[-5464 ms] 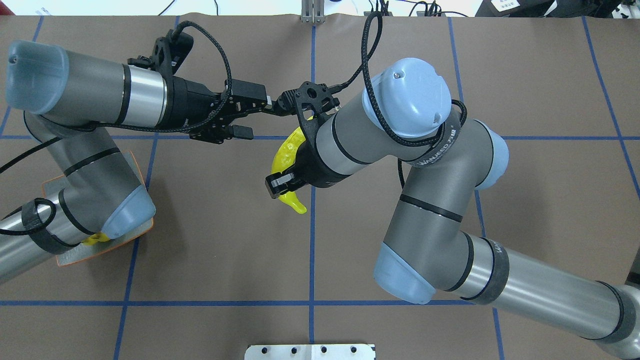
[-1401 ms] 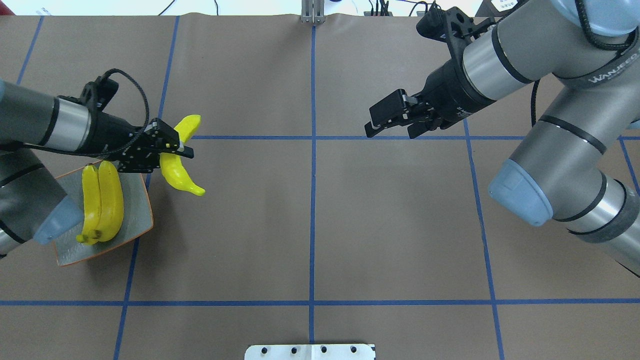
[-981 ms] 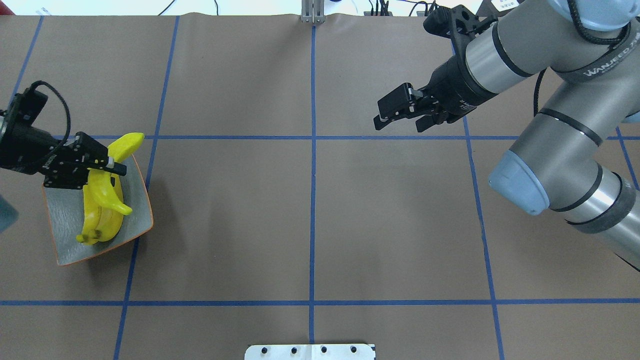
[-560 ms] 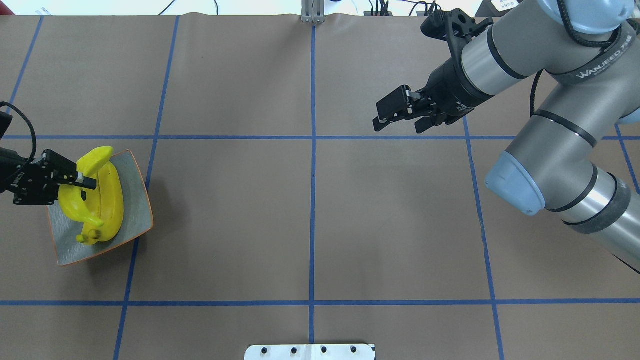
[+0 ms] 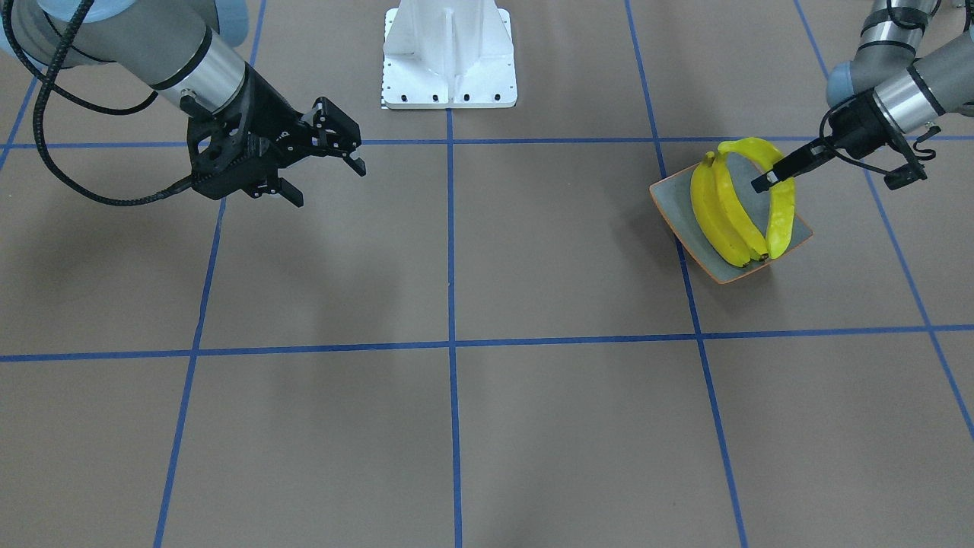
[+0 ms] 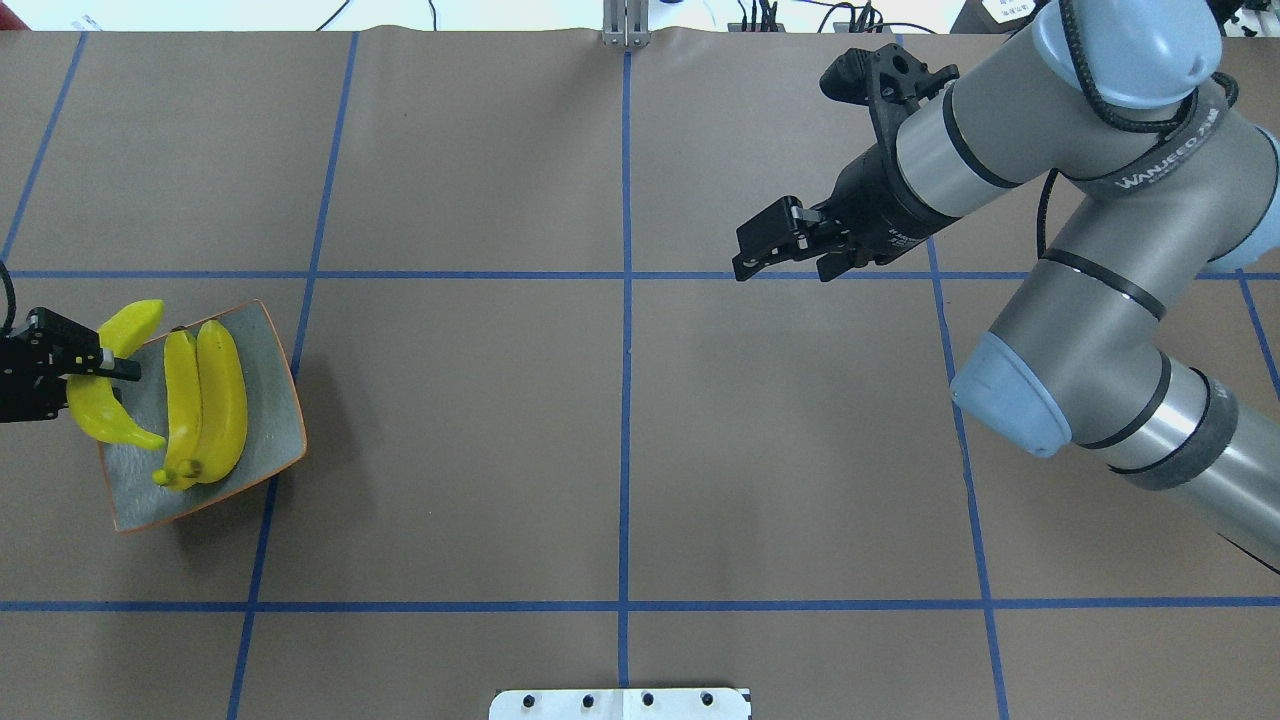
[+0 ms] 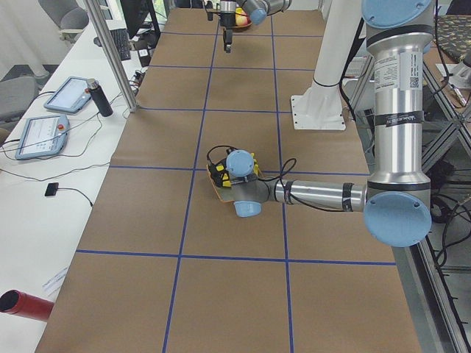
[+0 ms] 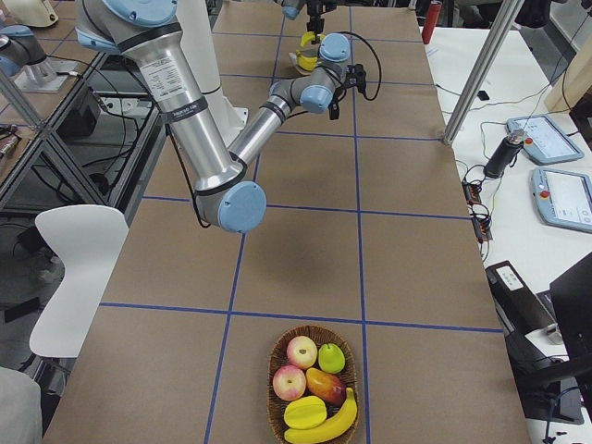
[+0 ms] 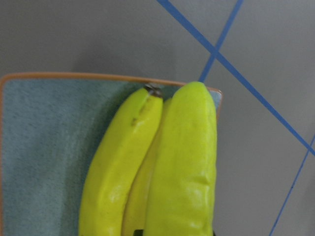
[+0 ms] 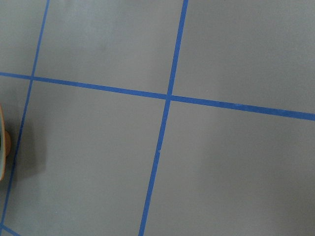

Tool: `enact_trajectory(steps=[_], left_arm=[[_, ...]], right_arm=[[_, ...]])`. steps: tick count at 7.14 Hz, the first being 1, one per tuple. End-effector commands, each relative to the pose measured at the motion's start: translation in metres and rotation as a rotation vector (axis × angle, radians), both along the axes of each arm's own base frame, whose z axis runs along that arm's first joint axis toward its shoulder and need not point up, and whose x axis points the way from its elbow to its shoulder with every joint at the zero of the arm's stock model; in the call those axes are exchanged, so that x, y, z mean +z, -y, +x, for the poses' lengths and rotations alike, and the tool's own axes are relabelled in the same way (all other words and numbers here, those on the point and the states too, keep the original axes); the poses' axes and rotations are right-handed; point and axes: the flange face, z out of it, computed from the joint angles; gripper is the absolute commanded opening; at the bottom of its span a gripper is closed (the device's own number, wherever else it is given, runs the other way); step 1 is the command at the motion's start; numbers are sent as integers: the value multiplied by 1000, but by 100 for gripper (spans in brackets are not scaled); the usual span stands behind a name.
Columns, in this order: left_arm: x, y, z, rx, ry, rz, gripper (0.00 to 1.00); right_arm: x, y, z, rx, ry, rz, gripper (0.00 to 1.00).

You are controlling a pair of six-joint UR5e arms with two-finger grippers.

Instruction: Transfer all bananas from basket to plate

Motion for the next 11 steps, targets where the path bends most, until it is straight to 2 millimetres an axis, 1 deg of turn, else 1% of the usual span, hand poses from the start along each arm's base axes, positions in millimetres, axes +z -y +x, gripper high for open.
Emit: enact_trajectory(steps=[1, 3, 4, 6, 7, 9, 10, 11], left_arm=[[14, 5, 0, -23, 1, -1, 0], [17, 1, -1, -20, -14, 22, 0], [21, -3, -4, -21, -27, 37, 0], [18, -5, -5, -22, -35, 33, 0], [20, -6, -5, -17, -35, 30, 0], [32, -8, -5, -10, -26, 25, 0], [37, -12, -7, -6, -21, 22, 7], [35, -13, -6, -3, -24, 28, 27]], right_arm=[[1, -2, -3, 2, -4, 2, 100], [9, -2, -3, 3, -13, -3, 100], [9, -3, -5, 4, -14, -1, 100], [11, -3, -4, 4, -17, -5, 100], [12, -4, -4, 4, -18, -6, 100], [19, -6, -7, 9, -29, -8, 100], [21, -7, -9, 8, -33, -9, 100], [21, -7, -9, 7, -33, -7, 100]])
